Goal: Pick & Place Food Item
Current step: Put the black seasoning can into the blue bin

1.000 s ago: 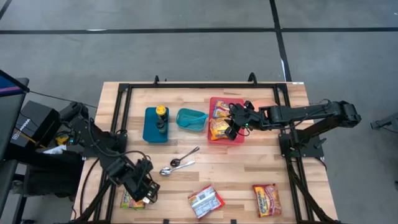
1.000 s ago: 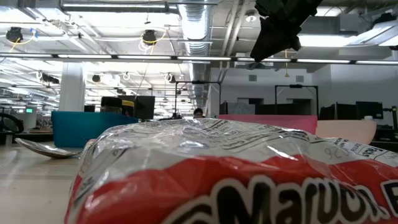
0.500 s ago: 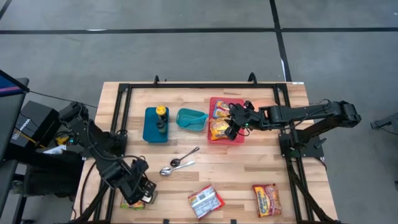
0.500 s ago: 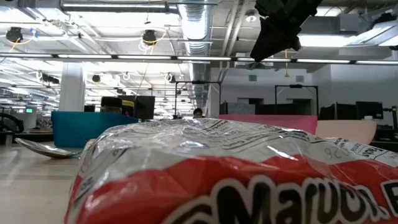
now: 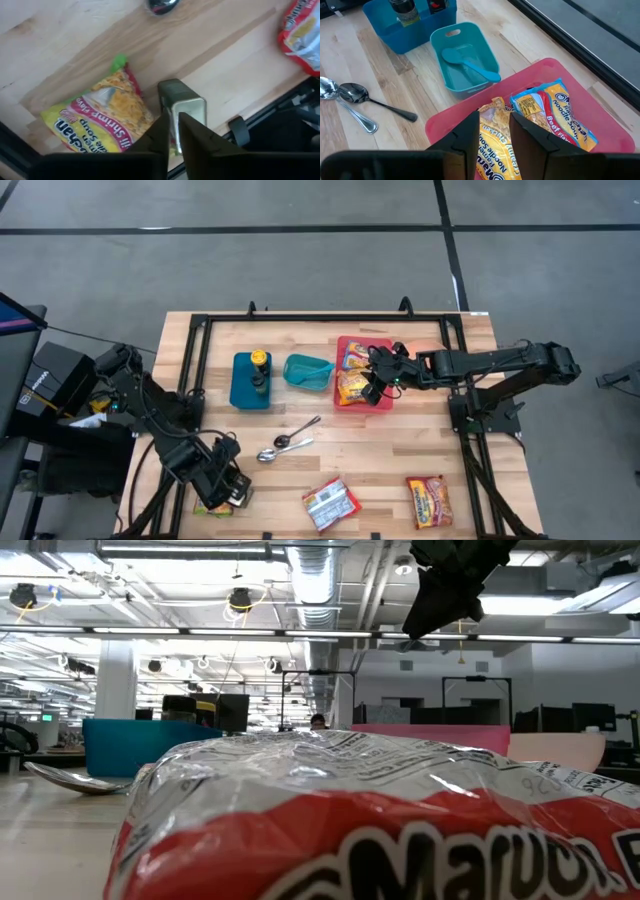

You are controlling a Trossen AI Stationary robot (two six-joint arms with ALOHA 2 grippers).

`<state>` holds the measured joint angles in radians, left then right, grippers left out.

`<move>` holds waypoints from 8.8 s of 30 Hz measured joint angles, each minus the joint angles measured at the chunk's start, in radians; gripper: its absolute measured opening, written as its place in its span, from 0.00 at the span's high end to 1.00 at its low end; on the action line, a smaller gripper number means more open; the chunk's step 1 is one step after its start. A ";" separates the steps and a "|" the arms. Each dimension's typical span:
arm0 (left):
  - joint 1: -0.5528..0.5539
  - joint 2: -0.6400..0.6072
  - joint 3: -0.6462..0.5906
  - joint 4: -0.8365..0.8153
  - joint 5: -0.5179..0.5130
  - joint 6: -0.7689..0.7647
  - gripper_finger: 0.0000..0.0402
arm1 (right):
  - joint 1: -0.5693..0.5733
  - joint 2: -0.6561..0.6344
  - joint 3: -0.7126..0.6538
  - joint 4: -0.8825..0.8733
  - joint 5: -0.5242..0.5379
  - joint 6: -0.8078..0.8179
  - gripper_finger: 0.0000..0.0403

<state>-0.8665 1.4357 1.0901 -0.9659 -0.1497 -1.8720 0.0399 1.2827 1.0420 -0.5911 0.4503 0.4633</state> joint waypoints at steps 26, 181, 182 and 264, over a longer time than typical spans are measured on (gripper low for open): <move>0.010 0.063 0.000 0.143 0.120 -0.177 0.59 | 0.000 0.000 0.000 0.000 0.000 0.000 0.75; 0.035 0.237 -0.028 0.268 0.112 0.092 0.63 | 0.000 0.000 -0.102 0.108 -0.004 0.007 0.75; 0.035 0.237 -0.028 0.268 0.112 0.091 0.63 | 0.000 0.000 -0.102 0.108 -0.004 0.006 0.75; 0.043 0.235 -0.027 0.269 0.070 0.119 0.65 | 0.000 0.000 -0.103 0.107 -0.004 0.007 0.75</move>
<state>-0.8234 1.6711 1.0626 -0.6971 -0.0798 -1.7531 0.0398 1.2824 0.9394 -0.4844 0.4465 0.4702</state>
